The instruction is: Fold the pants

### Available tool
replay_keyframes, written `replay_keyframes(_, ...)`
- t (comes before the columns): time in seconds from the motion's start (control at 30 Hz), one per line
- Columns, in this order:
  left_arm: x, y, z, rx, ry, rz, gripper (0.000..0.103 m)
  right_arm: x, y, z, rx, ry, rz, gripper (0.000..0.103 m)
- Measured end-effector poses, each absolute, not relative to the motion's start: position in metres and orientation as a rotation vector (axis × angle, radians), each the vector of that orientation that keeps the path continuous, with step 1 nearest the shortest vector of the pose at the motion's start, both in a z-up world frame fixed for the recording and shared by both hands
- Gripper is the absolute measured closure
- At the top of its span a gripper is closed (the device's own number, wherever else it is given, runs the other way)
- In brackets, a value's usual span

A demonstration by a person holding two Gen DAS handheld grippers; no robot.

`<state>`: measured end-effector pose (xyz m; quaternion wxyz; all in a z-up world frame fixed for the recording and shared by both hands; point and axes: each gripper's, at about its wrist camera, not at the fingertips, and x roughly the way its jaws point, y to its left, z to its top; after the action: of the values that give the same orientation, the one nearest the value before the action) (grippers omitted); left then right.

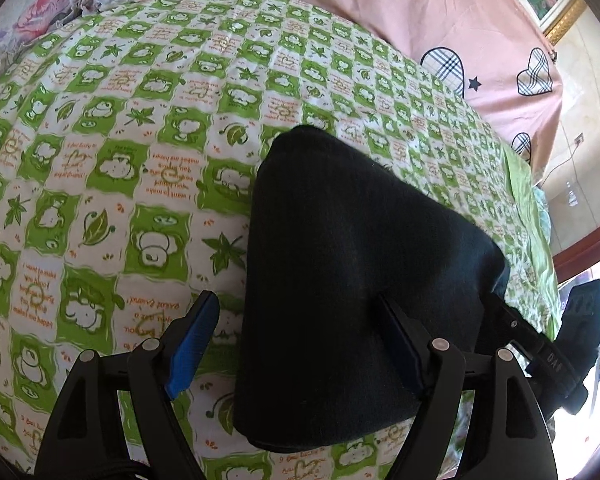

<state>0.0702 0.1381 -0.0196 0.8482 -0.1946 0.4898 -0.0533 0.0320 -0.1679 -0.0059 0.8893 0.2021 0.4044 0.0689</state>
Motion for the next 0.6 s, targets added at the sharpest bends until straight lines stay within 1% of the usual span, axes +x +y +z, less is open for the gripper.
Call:
replay_keyframes(0.2,0.072,0.144,-0.031,-0.458,1.040,-0.131,0.023,0.031,-0.175,-0.019,0.503,0.852,0.183,0.041)
replay_keyframes(0.3,0.072,0.141,-0.033,-0.444,1.034,-0.125,0.025,0.031,-0.176,-0.022,0.528,0.856,0.198,0.041)
replay_keyframes(0.33,0.072,0.140,-0.033,-0.436,1.032,-0.120,0.027,0.031,-0.175,-0.022,0.526,0.857,0.200,0.042)
replay_keyframes(0.37,0.071,0.137,-0.032,-0.430,1.027,-0.125,0.034,0.031,-0.174,-0.022,0.519,0.857,0.201,0.042)
replay_keyframes(0.43,0.070,0.132,-0.030,-0.431,1.024,-0.144,0.043,0.031,-0.173,-0.020,0.509,0.856,0.207,0.045)
replay_keyframes(0.5,0.070,0.128,-0.027,-0.401,1.017,-0.132,0.045,0.030,-0.172,-0.019,0.501,0.853,0.210,0.048)
replay_keyframes(0.6,0.068,0.126,-0.023,-0.387,1.006,-0.133,0.052,0.027,-0.168,-0.015,0.484,0.832,0.205,0.052)
